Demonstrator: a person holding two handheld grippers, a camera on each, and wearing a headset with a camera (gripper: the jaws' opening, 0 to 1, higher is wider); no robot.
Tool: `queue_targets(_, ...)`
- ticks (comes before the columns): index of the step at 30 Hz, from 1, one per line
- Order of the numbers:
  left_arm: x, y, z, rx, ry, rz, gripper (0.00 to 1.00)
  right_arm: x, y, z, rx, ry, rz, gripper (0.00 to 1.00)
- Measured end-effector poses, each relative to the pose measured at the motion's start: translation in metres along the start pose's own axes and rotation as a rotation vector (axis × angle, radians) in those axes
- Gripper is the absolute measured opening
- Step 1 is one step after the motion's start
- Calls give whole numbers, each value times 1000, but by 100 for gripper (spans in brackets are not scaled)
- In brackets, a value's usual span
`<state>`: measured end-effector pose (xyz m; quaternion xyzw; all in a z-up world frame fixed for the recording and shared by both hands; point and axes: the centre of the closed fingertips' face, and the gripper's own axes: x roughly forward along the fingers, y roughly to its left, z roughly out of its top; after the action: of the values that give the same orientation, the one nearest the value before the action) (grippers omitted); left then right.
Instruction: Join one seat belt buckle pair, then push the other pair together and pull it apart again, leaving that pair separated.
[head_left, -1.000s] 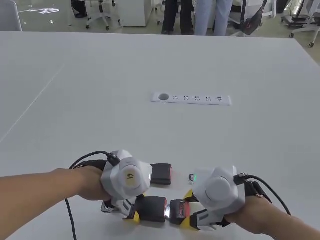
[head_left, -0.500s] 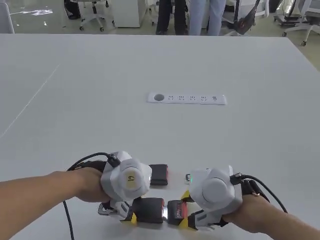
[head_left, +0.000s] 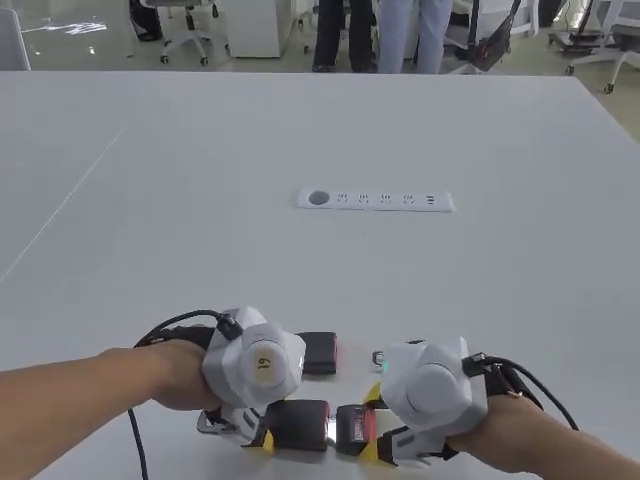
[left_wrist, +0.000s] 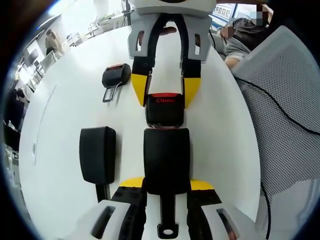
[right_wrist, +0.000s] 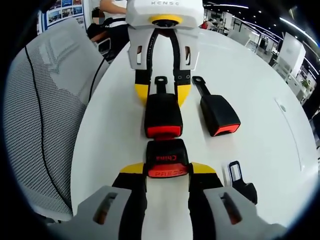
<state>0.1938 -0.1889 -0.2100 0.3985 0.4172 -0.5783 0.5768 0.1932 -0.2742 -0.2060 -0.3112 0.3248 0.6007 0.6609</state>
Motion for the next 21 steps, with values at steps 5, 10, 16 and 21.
queue_targets(5,0,3,-1,-14,-28,2,31,-1,-2,0,13,-65,-8,29)
queue_targets(10,0,4,-2,-4,-14,0,32,0,-3,1,5,-65,-6,31)
queue_targets(16,0,3,-1,5,6,2,32,-1,-2,-1,-57,-42,-7,32)
queue_targets(21,-1,6,-1,-3,20,23,36,-3,-5,-2,-46,-38,-11,33)
